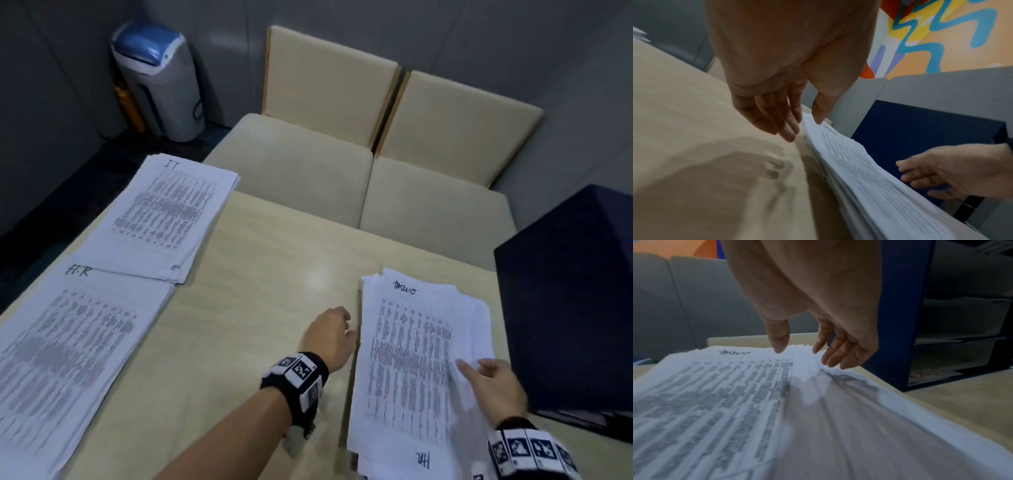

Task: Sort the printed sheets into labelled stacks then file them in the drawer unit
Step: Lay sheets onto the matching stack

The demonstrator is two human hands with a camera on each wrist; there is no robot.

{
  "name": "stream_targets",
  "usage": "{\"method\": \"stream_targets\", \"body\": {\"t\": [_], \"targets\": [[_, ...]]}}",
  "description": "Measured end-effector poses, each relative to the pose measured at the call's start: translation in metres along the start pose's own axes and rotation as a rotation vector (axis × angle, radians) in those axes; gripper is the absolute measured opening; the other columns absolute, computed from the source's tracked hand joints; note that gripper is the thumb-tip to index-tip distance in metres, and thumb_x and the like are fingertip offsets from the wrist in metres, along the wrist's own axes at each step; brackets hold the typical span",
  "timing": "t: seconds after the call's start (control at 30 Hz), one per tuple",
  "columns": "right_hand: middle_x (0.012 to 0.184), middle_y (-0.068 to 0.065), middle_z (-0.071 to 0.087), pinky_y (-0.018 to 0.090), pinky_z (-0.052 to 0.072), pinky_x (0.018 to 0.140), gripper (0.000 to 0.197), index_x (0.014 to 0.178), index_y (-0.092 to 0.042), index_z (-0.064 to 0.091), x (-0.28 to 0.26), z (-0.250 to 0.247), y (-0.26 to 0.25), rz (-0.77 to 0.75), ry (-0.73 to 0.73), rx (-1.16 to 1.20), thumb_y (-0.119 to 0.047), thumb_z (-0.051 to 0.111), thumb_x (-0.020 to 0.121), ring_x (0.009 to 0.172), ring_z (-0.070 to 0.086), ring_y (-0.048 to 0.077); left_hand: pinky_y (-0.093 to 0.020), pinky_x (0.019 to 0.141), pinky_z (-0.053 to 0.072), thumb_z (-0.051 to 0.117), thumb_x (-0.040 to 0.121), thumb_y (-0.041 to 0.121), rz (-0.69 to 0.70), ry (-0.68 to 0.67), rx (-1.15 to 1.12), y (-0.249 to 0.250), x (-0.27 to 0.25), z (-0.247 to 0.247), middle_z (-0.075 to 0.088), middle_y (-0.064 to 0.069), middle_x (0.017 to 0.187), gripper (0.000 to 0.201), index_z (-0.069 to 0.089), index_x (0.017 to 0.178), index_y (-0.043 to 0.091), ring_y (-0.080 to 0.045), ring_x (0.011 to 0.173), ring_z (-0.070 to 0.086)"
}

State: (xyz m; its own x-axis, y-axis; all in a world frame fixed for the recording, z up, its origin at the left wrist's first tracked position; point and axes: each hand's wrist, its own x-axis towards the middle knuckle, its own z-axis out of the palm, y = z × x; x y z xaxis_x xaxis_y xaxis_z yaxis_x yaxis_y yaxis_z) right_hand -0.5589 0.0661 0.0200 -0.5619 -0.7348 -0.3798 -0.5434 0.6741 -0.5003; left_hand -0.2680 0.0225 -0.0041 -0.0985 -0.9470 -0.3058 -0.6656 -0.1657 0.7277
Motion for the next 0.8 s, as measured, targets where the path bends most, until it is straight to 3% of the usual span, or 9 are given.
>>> {"method": "stream_targets", "body": {"t": [0.13,0.3,0.4,0.47,0.53,0.57,0.63,0.73,0.8], "targets": [[0.111,0.006,0.061,0.034,0.044,0.089,0.042,0.112,-0.015,0.057,0.016,0.001,0.012,-0.038,-0.111,0.049,-0.041,0.078,0.086,0.101,0.058,0.026,-0.035,0.087,0.052,0.053,0.097,0.032,-0.085,0.055,0.111,0.025,-0.011,0.036,0.064,-0.004,0.112,0.026,0.062,0.113,0.013,-0.023,0.100,0.061],[0.100,0.004,0.060,0.032,0.044,0.084,0.050,0.108,-0.013,0.055,0.026,0.007,0.010,-0.078,-0.070,0.123,-0.034,0.088,0.076,0.096,0.059,0.026,-0.038,0.083,0.052,0.053,0.096,0.028,-0.119,0.232,0.095,0.038,-0.024,0.054,0.061,-0.001,0.107,0.018,0.056,0.109,0.015,-0.023,0.093,0.060],[0.089,0.000,0.058,0.035,0.048,0.084,0.045,0.102,-0.011,0.056,0.029,0.008,0.014,-0.082,-0.085,0.108,-0.024,0.090,0.075,0.090,0.059,0.025,-0.041,0.080,0.053,0.060,0.094,0.031,-0.210,0.256,0.049,0.035,-0.023,0.058,0.062,-0.003,0.104,0.025,0.051,0.110,0.014,-0.025,0.091,0.061],[0.085,0.001,0.060,0.033,0.049,0.080,0.034,0.094,-0.009,0.060,0.031,0.006,0.019,-0.112,-0.097,0.108,-0.021,0.087,0.078,0.084,0.059,0.024,-0.041,0.079,0.053,0.064,0.091,0.043,-0.280,0.224,0.015,0.032,-0.022,0.061,0.063,-0.004,0.101,0.037,0.050,0.107,0.013,-0.026,0.090,0.061],[0.075,0.003,0.057,0.031,0.042,0.067,0.028,0.078,-0.008,0.057,0.035,0.000,0.026,-0.143,-0.129,0.060,-0.022,0.081,0.085,0.071,0.052,0.022,-0.041,0.076,0.055,0.068,0.085,0.057,-0.318,0.178,-0.076,0.029,-0.020,0.064,0.064,-0.003,0.097,0.052,0.050,0.106,0.013,-0.026,0.087,0.064],[0.067,0.004,0.052,0.031,0.036,0.062,0.036,0.068,-0.010,0.050,0.038,-0.004,0.030,-0.166,-0.152,0.022,-0.023,0.077,0.089,0.065,0.046,0.022,-0.042,0.074,0.056,0.070,0.081,0.060,-0.328,0.173,-0.110,0.029,-0.019,0.066,0.065,-0.002,0.097,0.057,0.050,0.107,0.013,-0.026,0.086,0.065],[0.061,0.006,0.044,0.033,0.029,0.059,0.044,0.062,-0.011,0.041,0.042,-0.016,0.036,-0.205,-0.134,-0.023,-0.022,0.068,0.095,0.060,0.039,0.022,-0.042,0.075,0.057,0.076,0.079,0.053,-0.334,0.203,-0.142,0.027,-0.016,0.070,0.067,-0.005,0.100,0.057,0.052,0.109,0.011,-0.027,0.087,0.066],[0.080,0.007,0.066,0.033,0.046,0.072,0.023,0.078,-0.011,0.063,0.044,-0.031,0.047,-0.262,-0.004,0.072,-0.019,0.059,0.100,0.077,0.060,0.023,-0.034,0.072,0.053,0.079,0.082,0.033,-0.308,0.249,-0.203,0.029,-0.012,0.069,0.067,-0.006,0.098,0.040,0.058,0.105,0.007,-0.025,0.085,0.064],[0.096,0.004,0.074,0.040,0.055,0.086,0.010,0.096,-0.015,0.070,0.044,-0.039,0.051,-0.278,0.012,0.169,-0.019,0.061,0.099,0.091,0.068,0.024,-0.030,0.065,0.049,0.076,0.085,0.028,-0.265,0.255,-0.172,0.030,-0.008,0.065,0.064,-0.003,0.089,0.028,0.060,0.095,0.007,-0.022,0.077,0.061]]}}
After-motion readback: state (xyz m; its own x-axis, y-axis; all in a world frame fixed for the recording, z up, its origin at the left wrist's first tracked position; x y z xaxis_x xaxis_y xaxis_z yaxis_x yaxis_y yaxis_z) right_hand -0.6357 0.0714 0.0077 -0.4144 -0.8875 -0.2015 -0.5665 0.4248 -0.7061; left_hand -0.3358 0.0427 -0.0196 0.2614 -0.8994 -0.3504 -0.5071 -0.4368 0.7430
